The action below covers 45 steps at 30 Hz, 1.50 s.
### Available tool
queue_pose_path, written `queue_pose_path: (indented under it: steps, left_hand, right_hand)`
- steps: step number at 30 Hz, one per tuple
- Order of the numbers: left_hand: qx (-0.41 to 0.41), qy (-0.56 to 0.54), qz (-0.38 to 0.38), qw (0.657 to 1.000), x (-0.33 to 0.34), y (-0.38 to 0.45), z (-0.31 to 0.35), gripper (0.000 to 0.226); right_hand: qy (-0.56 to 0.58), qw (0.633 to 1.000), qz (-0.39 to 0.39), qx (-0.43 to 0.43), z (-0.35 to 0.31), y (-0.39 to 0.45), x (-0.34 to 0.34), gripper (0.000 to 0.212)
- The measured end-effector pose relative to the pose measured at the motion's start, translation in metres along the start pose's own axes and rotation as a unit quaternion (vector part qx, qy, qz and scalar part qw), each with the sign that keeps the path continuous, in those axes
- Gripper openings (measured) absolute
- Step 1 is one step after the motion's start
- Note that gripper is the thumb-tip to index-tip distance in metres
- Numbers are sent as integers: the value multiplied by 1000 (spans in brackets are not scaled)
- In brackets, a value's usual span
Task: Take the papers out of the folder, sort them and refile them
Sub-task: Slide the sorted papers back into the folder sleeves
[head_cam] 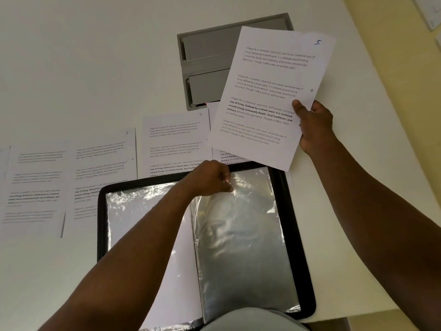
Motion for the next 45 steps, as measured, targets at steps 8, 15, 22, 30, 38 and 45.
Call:
queue_pose_path:
  steps: [8,15,22,30,38,45]
  left_hand:
    - [47,146,159,975,-5,-5,11,17]
    - [48,74,147,985,16,-8,6,13]
    - [51,64,173,982,10,-8,7,17]
    - [-13,28,190,981,4,-11,-2,21]
    - [-48,21,113,992,3,-14,-25,28]
    - [-37,-8,104,994,1,-17,-46,10]
  right_hand:
    - [32,999,0,12,9,8,14,7]
    - [134,988,-56,46,23,4,54,16]
    - [90,989,-91,69,47,-2,89,13]
    - [-56,980,-172,82,67,-1,91,30]
    - [-106,965,-222,95,65,12,79,33]
    - [-111,957,-238,121,67,23,82,40]
Point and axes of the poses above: each hand's wrist, its own y-axis towards the middle knuckle, its own x-axis out of the palm, z = x × y, the point moved 7 cm from there along y, towards the middle knuckle
